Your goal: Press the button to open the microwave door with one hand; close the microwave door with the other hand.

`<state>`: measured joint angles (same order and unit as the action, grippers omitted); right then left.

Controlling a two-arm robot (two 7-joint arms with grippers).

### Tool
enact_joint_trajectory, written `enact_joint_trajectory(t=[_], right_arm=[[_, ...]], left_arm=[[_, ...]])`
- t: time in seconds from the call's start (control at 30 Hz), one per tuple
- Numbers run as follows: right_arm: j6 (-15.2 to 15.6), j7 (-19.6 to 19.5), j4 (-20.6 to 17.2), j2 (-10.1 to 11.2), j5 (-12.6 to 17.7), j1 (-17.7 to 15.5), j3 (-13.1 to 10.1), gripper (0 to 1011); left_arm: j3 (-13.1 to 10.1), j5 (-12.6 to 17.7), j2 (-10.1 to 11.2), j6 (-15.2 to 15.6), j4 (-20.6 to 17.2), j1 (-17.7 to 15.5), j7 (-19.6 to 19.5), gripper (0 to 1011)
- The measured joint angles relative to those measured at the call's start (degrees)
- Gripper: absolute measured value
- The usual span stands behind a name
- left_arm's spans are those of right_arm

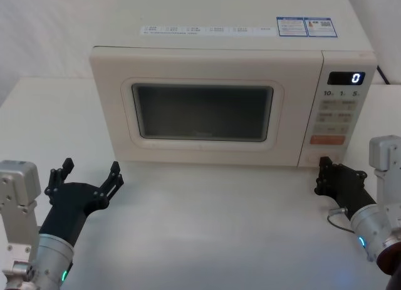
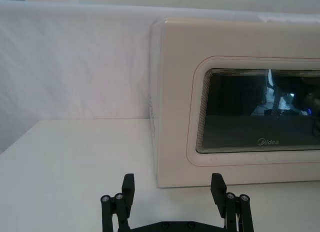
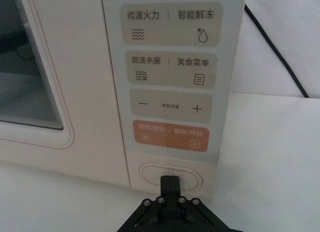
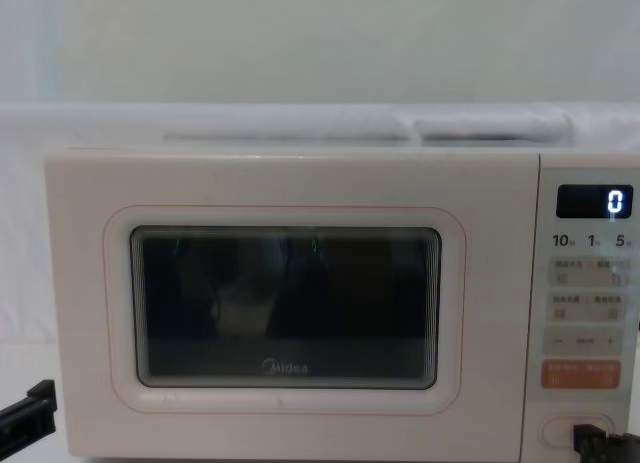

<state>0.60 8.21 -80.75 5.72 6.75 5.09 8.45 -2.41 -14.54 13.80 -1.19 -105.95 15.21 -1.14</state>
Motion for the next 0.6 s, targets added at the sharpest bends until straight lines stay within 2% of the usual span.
enact_joint_trajectory(t=[0.6], right_arm=[[-0.39, -0.65, 2.53, -0.95, -0.16, 1.94, -0.17, 0]], left_arm=[[0.0, 0.0, 0.0, 0.0, 0.0, 0.0, 0.0, 1001]])
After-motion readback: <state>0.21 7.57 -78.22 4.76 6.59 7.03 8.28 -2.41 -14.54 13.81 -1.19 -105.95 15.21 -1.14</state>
